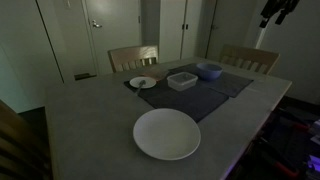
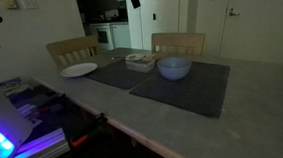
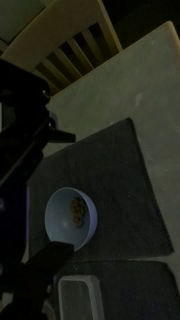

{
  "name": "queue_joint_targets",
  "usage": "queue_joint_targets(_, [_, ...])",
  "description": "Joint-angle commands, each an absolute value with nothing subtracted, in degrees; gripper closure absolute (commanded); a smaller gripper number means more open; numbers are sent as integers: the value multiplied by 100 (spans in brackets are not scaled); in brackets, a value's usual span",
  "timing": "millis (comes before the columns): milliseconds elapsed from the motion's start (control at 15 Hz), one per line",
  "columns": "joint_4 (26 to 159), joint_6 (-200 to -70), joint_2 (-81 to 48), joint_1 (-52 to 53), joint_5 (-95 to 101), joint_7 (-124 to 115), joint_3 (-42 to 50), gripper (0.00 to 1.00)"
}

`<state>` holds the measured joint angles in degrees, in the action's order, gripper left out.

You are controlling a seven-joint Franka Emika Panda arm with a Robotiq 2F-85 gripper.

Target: Pour the contents in the blue bowl into the clear bowl

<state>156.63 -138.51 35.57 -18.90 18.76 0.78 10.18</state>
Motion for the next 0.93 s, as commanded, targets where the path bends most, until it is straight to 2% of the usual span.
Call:
queue_joint_targets(0, [15653, -13834, 3559, -1919, 1841, 104, 986, 0])
queue_joint_targets(333, [16221, -14106, 4047, -2016, 1599, 321, 1424, 0])
queue_joint_targets(733, [15936, -13854, 4175, -1977, 1321, 2266, 2880, 0])
queue_joint_targets(800, [15920, -13874, 4028, -2051, 1342, 1722, 2461, 0])
queue_joint_targets(867, [15919, -13874, 4080, -2053, 1300, 2022, 2675, 0])
